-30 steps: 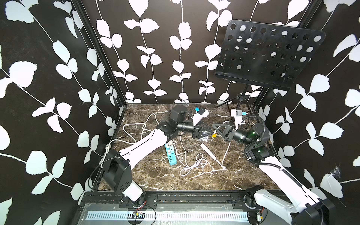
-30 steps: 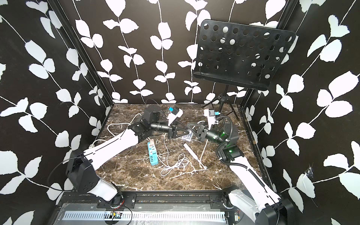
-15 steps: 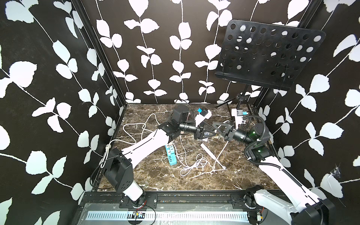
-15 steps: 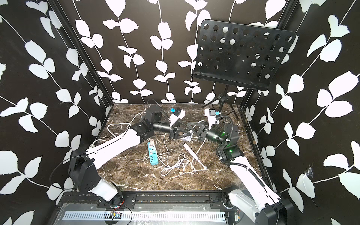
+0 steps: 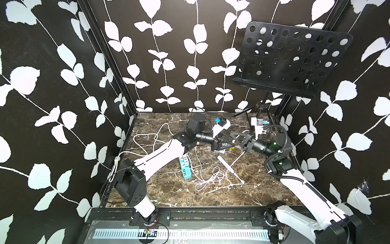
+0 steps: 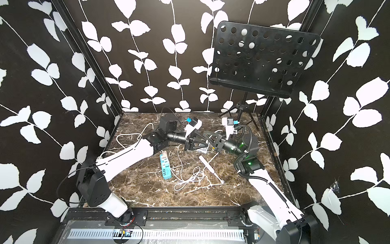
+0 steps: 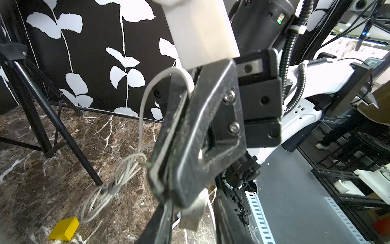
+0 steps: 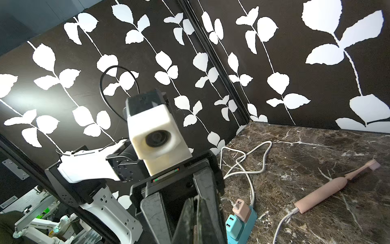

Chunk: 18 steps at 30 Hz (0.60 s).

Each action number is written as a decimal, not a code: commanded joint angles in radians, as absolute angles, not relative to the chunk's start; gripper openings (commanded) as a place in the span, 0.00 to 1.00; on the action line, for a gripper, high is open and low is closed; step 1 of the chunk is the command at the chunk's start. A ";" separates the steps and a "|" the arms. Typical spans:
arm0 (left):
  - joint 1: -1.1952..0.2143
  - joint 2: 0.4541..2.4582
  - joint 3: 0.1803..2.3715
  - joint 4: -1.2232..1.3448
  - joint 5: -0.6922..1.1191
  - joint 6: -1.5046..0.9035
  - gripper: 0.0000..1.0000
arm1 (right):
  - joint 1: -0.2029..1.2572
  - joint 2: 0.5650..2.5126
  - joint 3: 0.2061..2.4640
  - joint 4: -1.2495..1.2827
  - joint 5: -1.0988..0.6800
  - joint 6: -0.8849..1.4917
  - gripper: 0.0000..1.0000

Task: Charge the electric toothbrush
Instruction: Pick up the charging cable from the center of the board.

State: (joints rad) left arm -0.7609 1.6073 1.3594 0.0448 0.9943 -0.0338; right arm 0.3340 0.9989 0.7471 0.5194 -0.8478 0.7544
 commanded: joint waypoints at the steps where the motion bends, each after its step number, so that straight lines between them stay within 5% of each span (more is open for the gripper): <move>1: -0.765 1.603 1.384 0.054 1.020 -0.035 0.31 | 0.336 0.991 0.771 0.576 -0.844 0.734 0.00; 11: -0.766 1.592 1.387 0.015 0.877 -0.006 0.15 | 0.336 0.957 0.823 0.327 -0.823 0.654 0.01; 16: -0.801 1.580 1.405 -0.074 0.645 0.076 0.08 | 0.336 0.916 0.887 0.022 -0.669 0.642 0.40; 18: -0.830 1.581 1.427 -0.126 0.499 0.115 0.08 | 0.336 0.925 0.930 -0.153 -0.550 0.663 0.42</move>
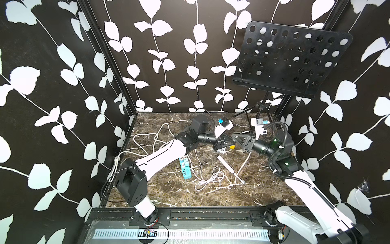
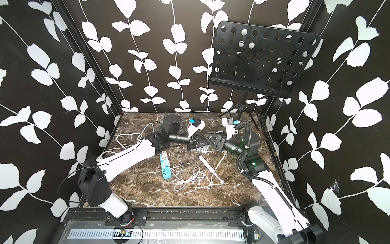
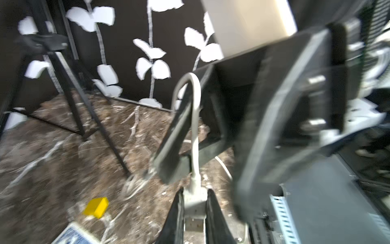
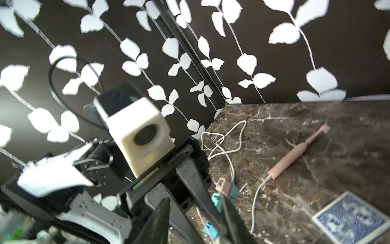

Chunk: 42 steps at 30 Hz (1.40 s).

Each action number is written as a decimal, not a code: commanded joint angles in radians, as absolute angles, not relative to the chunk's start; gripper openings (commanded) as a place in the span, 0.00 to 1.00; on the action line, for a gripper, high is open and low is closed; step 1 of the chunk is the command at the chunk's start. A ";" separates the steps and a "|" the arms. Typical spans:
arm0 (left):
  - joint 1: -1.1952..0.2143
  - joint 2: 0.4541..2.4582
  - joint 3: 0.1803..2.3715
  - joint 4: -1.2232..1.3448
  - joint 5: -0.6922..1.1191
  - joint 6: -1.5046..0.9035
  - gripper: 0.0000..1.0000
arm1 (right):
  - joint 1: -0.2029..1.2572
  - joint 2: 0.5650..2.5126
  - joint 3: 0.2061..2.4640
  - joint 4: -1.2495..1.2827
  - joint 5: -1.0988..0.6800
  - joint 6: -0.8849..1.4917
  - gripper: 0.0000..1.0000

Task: Charge the electric toothbrush
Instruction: Pick up the charging cable from the center of the board.

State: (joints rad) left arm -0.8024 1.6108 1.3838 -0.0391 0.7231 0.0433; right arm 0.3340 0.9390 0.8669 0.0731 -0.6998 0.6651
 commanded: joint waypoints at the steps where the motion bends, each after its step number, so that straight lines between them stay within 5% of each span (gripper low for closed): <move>1: -0.842 1.583 1.433 -0.139 0.461 0.134 0.08 | 0.336 0.935 0.948 -0.225 -0.516 0.677 0.43; 10: -0.911 1.612 1.456 -0.187 0.304 0.183 0.06 | 0.342 0.999 0.958 -0.211 -0.517 0.849 0.37; 19: -0.923 1.606 1.451 -0.181 0.299 0.168 0.06 | 0.342 1.041 0.924 -0.101 -0.548 0.886 0.18; 27: -0.923 1.626 1.474 -0.183 0.266 0.150 0.08 | 0.348 1.055 0.908 -0.128 -0.583 0.898 0.19; 33: -0.923 1.618 1.472 -0.174 0.284 0.143 0.09 | 0.354 1.070 0.913 -0.137 -0.570 0.852 0.06; 38: -0.924 1.559 1.443 -0.225 0.264 0.113 0.35 | 0.354 1.080 0.943 -0.148 -0.520 0.684 0.00; 42: -0.923 1.416 1.361 -0.321 0.149 0.046 0.43 | 0.358 1.123 0.949 -0.053 -0.623 0.515 0.00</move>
State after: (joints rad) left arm -0.9203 1.5673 1.4002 -0.2527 0.2272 0.1013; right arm 0.3485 1.0950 0.9234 -0.1364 -0.5549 0.6743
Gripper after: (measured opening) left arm 0.424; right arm 0.058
